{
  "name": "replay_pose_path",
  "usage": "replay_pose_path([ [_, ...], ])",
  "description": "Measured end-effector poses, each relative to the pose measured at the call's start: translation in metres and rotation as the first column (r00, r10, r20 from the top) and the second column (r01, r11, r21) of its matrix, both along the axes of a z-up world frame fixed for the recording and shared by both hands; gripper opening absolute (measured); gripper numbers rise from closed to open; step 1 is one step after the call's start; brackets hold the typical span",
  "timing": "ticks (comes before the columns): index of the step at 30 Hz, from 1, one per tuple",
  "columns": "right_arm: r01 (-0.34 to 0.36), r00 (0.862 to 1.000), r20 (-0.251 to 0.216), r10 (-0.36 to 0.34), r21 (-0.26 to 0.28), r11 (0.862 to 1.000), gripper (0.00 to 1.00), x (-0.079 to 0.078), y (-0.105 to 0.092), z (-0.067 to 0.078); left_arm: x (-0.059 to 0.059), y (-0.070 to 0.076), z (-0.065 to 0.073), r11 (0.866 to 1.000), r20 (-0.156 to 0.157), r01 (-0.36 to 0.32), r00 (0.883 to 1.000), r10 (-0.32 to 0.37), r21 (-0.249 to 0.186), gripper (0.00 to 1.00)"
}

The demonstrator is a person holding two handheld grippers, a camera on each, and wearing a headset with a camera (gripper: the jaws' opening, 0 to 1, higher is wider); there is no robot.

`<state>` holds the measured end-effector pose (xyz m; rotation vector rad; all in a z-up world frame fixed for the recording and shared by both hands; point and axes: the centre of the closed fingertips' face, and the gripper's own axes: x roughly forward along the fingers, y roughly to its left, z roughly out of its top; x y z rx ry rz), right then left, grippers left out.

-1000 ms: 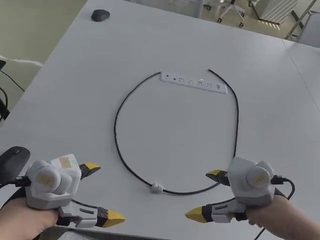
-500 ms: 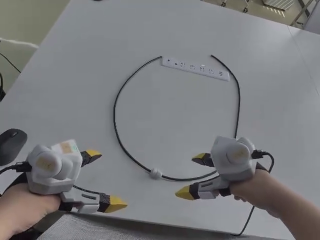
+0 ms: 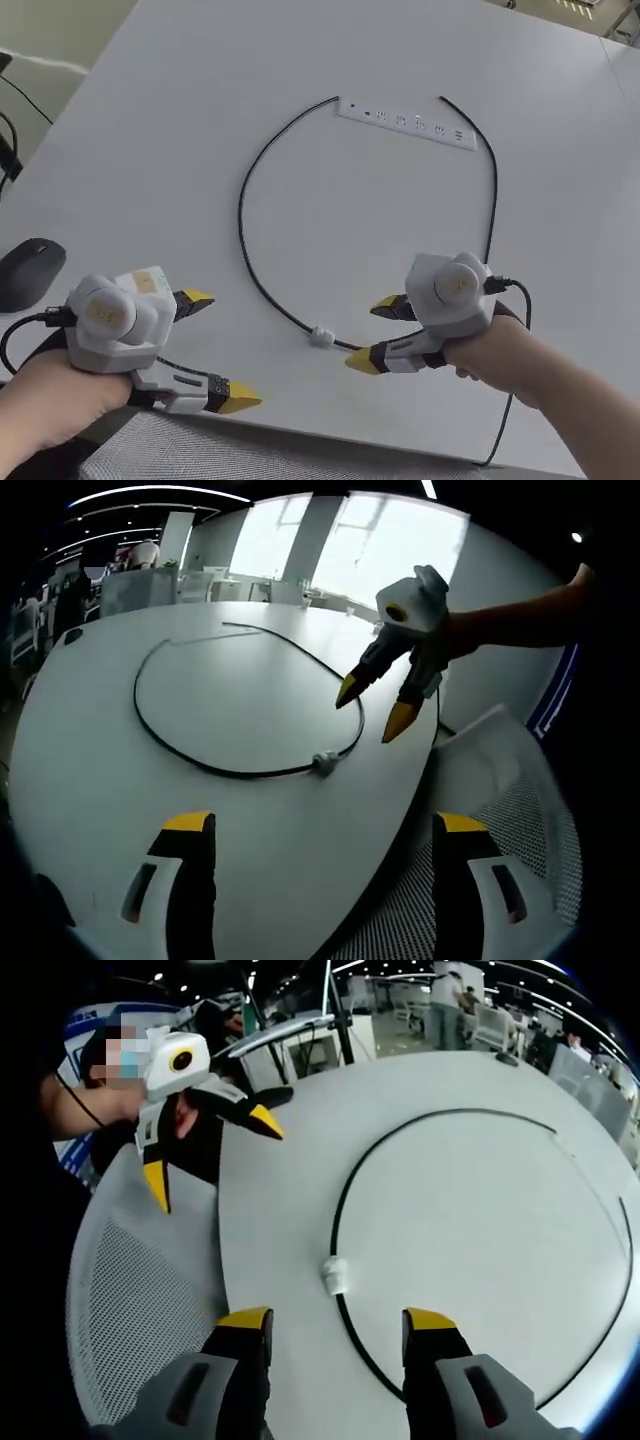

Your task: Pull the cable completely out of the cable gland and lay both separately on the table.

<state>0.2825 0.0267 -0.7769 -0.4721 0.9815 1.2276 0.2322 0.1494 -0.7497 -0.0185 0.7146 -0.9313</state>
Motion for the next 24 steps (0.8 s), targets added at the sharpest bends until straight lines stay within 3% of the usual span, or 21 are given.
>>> replay_pose_path([
  [13, -0.073, 0.997, -0.022, 0.073, -0.023, 0.997, 0.39, -0.005, 0.017, -0.018, -0.002, -0.001, -0.01, 1.0, -0.028, 0.016, 0.999, -0.016, -0.001, 0.89],
  [24, -0.115, 0.993, -0.039, 0.113, -0.05, 0.992, 0.29, -0.005, 0.023, -0.032, -0.004, -0.002, -0.009, 1.0, -0.037, 0.018, 0.999, -0.018, -0.009, 0.88],
])
